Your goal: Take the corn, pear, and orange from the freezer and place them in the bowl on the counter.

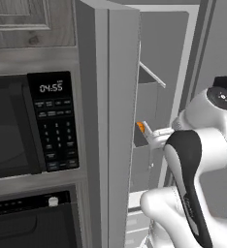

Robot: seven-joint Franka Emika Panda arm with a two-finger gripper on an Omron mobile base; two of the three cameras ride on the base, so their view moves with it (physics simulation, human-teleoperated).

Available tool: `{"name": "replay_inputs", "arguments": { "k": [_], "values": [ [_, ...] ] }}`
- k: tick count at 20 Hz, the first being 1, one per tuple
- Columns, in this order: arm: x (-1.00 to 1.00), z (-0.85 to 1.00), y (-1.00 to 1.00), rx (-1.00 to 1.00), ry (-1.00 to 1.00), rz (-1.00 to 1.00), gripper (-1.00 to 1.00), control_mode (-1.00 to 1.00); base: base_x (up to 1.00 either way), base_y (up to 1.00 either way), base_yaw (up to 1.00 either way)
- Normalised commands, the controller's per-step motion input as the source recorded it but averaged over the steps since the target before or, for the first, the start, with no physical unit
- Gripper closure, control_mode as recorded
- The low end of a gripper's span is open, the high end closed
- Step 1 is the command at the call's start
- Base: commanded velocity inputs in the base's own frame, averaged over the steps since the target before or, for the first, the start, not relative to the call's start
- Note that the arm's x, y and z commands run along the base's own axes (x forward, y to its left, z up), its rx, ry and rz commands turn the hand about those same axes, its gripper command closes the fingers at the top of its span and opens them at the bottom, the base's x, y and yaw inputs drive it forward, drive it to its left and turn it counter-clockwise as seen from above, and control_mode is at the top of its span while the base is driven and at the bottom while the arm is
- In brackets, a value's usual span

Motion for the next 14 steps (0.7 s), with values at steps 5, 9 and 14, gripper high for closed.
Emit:
{"name": "replay_inputs", "arguments": {
  "k": [5, 9, 14],
  "values": [
    [0.62, -0.24, 0.02, 0.00, 0.00, 0.05, -1.00, -1.00, 0.00, 0.00, 0.00],
    [0.61, -0.28, 0.00, 0.00, 0.00, 0.00, -1.00, -1.00, 0.00, 0.00, 0.00],
    [0.55, -0.23, 0.00, 0.00, 0.00, 0.00, -1.00, -1.00, 0.00, 0.00, 0.00]
  ]
}}
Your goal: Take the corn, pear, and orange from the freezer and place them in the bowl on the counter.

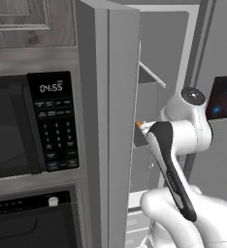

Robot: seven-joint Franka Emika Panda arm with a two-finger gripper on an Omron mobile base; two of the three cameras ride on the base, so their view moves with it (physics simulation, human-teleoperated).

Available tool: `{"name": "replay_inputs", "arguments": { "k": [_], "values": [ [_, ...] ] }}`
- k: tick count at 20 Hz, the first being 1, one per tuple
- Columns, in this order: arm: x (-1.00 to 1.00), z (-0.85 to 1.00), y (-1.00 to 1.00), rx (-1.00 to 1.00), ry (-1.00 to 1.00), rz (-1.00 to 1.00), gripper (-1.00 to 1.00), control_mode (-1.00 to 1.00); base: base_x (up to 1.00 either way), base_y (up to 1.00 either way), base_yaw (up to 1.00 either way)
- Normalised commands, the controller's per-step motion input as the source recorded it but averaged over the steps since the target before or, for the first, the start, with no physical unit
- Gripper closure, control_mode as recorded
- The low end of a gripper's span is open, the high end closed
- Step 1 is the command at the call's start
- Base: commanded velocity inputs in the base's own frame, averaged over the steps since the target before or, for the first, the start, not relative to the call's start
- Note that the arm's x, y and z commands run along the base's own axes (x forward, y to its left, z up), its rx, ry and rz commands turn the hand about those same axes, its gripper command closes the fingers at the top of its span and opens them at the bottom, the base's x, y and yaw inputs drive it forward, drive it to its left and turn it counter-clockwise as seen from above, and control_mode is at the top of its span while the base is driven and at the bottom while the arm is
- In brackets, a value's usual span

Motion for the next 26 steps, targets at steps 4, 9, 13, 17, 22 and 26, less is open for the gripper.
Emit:
{"name": "replay_inputs", "arguments": {
  "k": [4, 9, 13, 17, 22, 26],
  "values": [
    [0.47, -0.27, 0.00, 0.01, 0.00, -0.03, -1.00, -1.00, 0.00, 0.00, 0.00],
    [0.48, -0.25, 0.00, 0.01, 0.00, -0.04, -1.00, -1.00, 0.00, 0.00, 0.00],
    [0.42, -0.21, 0.00, 0.01, 0.00, -0.05, -1.00, -1.00, 0.00, 0.00, 0.00],
    [0.41, -0.19, 0.03, 0.02, 0.00, -0.17, -1.00, -1.00, 0.00, 0.00, 0.00],
    [0.48, -0.06, 0.00, 0.09, 0.01, -0.17, -1.00, -1.00, 0.00, 0.00, 0.00],
    [0.46, -0.10, 0.00, 0.06, 0.07, -0.09, -1.00, -1.00, 0.00, 0.00, 0.00]
  ]
}}
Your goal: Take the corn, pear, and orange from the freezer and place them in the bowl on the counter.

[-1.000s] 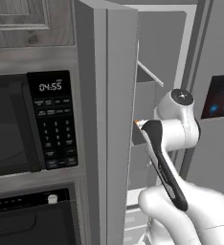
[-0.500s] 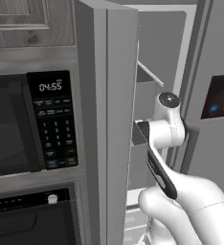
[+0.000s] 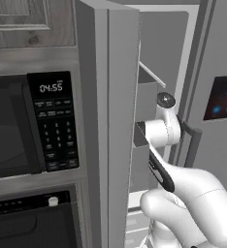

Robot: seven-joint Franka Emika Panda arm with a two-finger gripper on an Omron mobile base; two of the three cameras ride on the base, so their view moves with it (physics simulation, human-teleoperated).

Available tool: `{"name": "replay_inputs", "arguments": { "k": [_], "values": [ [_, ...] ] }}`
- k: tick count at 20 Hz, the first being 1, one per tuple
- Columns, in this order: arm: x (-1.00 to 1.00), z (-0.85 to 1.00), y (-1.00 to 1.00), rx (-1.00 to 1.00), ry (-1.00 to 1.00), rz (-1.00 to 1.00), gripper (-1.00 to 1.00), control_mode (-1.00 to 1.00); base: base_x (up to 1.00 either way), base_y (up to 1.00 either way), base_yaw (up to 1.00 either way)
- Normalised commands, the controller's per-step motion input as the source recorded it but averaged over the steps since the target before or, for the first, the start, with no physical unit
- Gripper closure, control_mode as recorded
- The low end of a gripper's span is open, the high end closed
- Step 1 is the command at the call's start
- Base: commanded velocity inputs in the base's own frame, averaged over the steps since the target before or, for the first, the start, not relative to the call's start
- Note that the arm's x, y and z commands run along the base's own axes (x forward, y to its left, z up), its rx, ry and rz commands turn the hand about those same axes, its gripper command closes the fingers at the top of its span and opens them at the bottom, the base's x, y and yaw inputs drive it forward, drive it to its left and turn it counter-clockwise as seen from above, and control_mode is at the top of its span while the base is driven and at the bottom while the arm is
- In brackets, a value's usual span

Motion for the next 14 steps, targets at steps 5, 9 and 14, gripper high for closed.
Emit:
{"name": "replay_inputs", "arguments": {
  "k": [5, 9, 14],
  "values": [
    [0.38, -0.18, 0.00, 0.01, 0.09, -0.09, -1.00, -1.00, 0.00, 0.00, 0.00],
    [0.32, -0.34, 0.00, 0.00, 0.05, -0.04, -1.00, -1.00, 0.00, 0.00, 0.00],
    [0.03, -0.38, 0.00, 0.00, 0.01, -0.02, -1.00, -1.00, 0.00, 0.00, 0.00]
  ]
}}
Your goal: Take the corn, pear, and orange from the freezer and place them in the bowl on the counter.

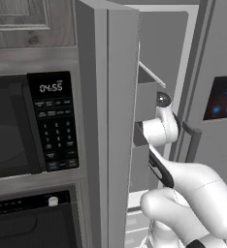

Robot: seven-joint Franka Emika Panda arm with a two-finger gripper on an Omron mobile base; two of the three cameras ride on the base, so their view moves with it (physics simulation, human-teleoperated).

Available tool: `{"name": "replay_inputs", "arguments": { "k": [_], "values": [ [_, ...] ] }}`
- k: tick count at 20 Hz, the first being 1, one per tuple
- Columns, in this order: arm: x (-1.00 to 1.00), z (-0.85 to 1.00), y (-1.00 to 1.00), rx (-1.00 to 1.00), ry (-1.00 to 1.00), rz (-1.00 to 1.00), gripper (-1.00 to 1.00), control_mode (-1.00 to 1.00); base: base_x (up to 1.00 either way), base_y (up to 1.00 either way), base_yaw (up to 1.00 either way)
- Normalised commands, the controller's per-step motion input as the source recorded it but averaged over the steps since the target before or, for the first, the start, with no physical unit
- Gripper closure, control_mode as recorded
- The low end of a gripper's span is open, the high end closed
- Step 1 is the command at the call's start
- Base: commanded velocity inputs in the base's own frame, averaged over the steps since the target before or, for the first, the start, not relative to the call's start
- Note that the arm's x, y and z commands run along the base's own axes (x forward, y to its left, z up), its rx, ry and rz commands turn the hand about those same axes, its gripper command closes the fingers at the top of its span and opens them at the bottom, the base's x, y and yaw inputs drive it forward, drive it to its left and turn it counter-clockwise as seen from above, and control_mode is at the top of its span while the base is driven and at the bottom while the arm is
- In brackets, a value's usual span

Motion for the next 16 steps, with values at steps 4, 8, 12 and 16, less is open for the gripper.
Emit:
{"name": "replay_inputs", "arguments": {
  "k": [4, 8, 12, 16],
  "values": [
    [0.23, -0.28, 0.02, 0.00, 0.06, -0.06, -1.00, -1.00, 0.00, 0.00, 0.00],
    [0.37, -0.25, 0.01, 0.00, 0.04, -0.07, -1.00, -1.00, 0.00, 0.00, 0.00],
    [0.46, -0.30, 0.03, 0.00, 0.08, -0.07, -1.00, -1.00, 0.00, 0.00, 0.00],
    [0.35, -0.30, 0.04, 0.00, 0.11, -0.05, -1.00, -1.00, 0.00, 0.00, 0.00]
  ]
}}
